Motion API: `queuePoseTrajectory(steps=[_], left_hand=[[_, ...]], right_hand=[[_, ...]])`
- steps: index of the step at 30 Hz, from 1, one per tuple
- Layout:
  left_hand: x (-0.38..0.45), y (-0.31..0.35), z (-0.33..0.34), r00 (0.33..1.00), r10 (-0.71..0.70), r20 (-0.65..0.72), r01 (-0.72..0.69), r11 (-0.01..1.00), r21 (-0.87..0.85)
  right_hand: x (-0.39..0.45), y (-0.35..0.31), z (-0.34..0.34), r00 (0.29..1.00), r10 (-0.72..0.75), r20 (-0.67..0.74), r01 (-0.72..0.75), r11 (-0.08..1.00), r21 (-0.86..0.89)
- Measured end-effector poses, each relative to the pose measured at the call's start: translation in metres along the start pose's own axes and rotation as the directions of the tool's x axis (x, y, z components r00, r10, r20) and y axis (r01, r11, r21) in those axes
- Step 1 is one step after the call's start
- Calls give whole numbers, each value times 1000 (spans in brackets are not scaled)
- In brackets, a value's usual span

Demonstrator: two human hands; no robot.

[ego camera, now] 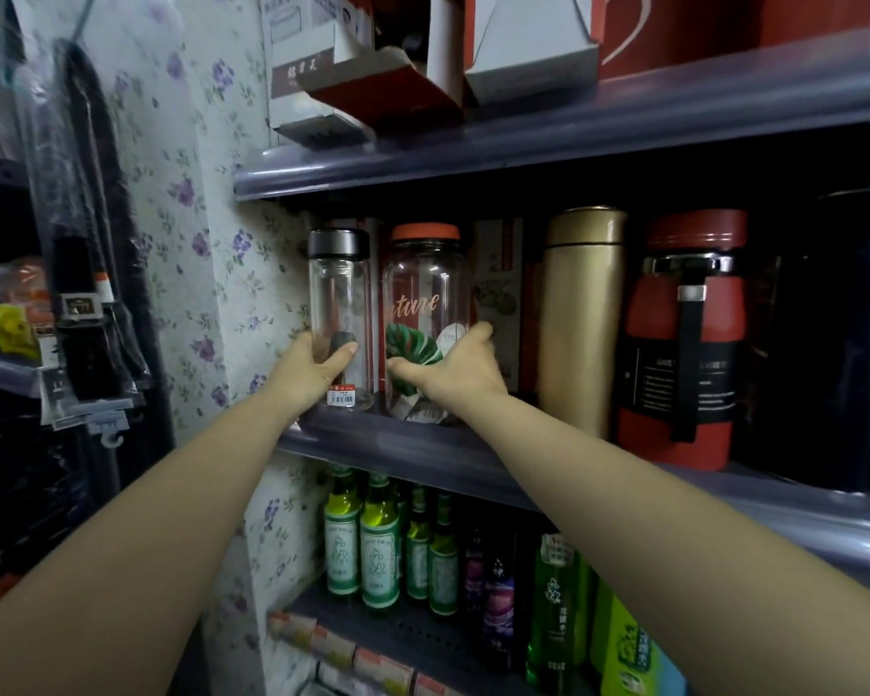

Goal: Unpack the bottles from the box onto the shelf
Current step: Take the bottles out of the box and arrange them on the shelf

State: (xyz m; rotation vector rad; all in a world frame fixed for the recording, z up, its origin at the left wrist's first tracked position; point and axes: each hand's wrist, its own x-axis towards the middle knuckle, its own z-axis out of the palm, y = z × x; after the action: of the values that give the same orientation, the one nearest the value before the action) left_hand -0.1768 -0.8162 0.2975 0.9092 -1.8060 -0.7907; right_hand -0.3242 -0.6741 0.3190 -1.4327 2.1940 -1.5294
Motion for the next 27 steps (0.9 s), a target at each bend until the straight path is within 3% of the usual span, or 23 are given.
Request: queuePoseTrajectory(steps=[2,4,6,9,11,13,16,21,23,27], left_hand=[[-3,3,-3,999,-43,-17,44,998,45],[-20,17,-5,993,-23,-116,29,998,48],[-39,31,-4,960,93,-263,-75,994,78],[-76,61,5,842,346,-415,-342,936,86],[-97,86,21,810,454,-372,-475,879,37],[-111,110,44,834,503,-228,-533,840,-100],[-121,132,85,859,511,-22,-498,825,-265],[-119,143,137,910,403,93,-387,909,-158],[-119,146,147,927,362,99,-351,930,-113],[-116,144,160,960,240,147,-224,968,-116]], right_hand=[[-6,-6,-5,998,45,34,-44,999,-27],[-16,-11,-12,998,49,34,-48,999,-20],[-34,-12,-23,998,-64,-18,65,996,59],[-74,-3,-48,964,-261,-58,265,961,80],[-99,11,-66,920,-377,-107,380,925,11],[-115,25,-85,871,-462,-168,459,887,-59],[-118,46,-111,784,-539,-309,505,842,-188],[-110,70,-148,670,-576,-469,470,818,-333],[-105,74,-156,683,-534,-498,423,845,-327],[-95,77,-156,836,-282,-470,219,958,-185]])
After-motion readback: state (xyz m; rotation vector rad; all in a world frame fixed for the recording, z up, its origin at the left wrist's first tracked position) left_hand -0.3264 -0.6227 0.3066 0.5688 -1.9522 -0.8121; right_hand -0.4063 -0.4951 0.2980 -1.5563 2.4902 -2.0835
